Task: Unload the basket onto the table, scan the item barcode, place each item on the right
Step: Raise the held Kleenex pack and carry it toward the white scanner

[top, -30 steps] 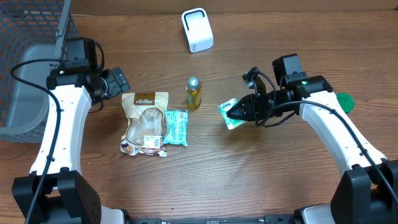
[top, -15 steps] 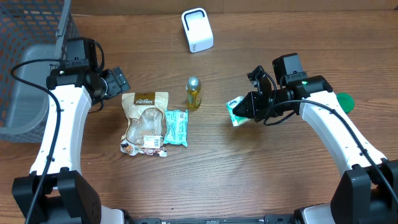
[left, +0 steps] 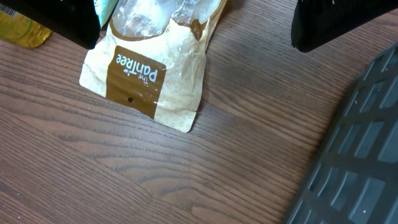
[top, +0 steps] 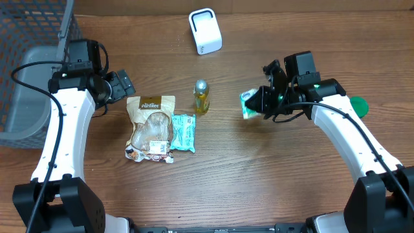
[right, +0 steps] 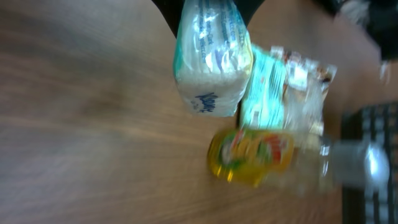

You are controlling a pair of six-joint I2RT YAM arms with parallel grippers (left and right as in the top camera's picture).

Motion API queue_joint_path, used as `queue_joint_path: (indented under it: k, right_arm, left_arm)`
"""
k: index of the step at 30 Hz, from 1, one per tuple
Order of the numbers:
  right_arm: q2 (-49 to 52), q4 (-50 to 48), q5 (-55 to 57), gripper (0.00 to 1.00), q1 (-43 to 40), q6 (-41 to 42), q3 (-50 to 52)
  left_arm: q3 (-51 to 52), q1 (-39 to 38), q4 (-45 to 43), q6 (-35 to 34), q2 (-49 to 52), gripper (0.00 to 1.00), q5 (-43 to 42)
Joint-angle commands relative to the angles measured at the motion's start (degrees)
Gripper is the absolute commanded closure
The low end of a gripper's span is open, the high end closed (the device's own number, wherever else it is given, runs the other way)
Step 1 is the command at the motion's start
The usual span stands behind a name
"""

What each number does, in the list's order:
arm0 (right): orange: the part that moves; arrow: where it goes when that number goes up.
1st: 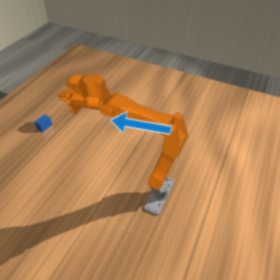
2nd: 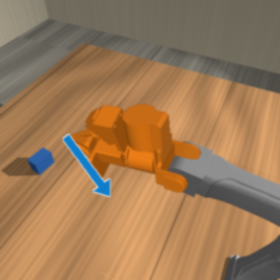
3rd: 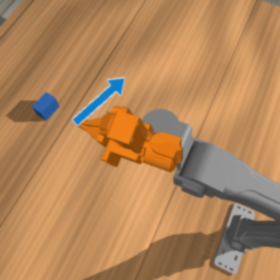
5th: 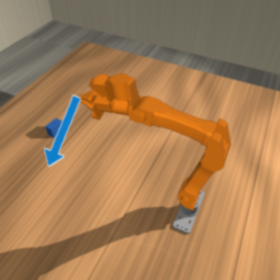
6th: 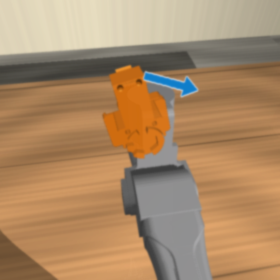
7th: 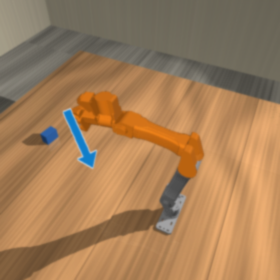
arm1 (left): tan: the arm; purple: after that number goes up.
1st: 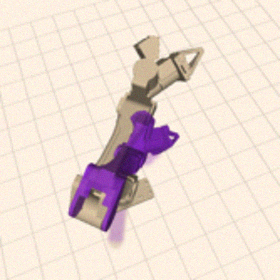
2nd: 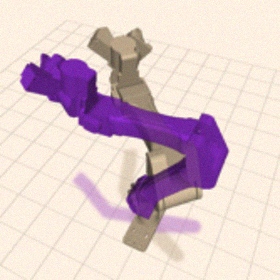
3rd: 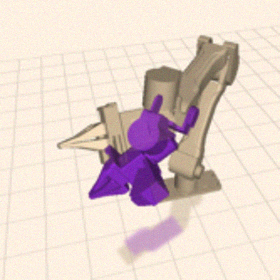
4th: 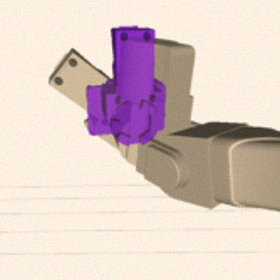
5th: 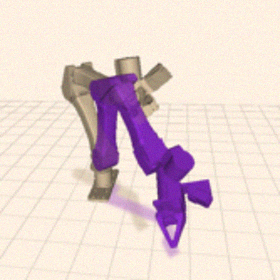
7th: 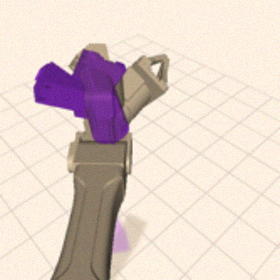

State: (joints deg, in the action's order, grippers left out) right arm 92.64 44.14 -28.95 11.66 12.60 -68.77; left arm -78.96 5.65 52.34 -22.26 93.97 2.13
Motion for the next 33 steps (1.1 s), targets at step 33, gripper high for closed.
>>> queue_joint_path:
  k: [33]
  right_arm:
    - [0.8,-14.5,16.5,0.95,-0.1,10.1,0.2]
  left_arm:
    - [-0.7,-0.1,-0.1,0.4,-0.6,0.0,-0.3]
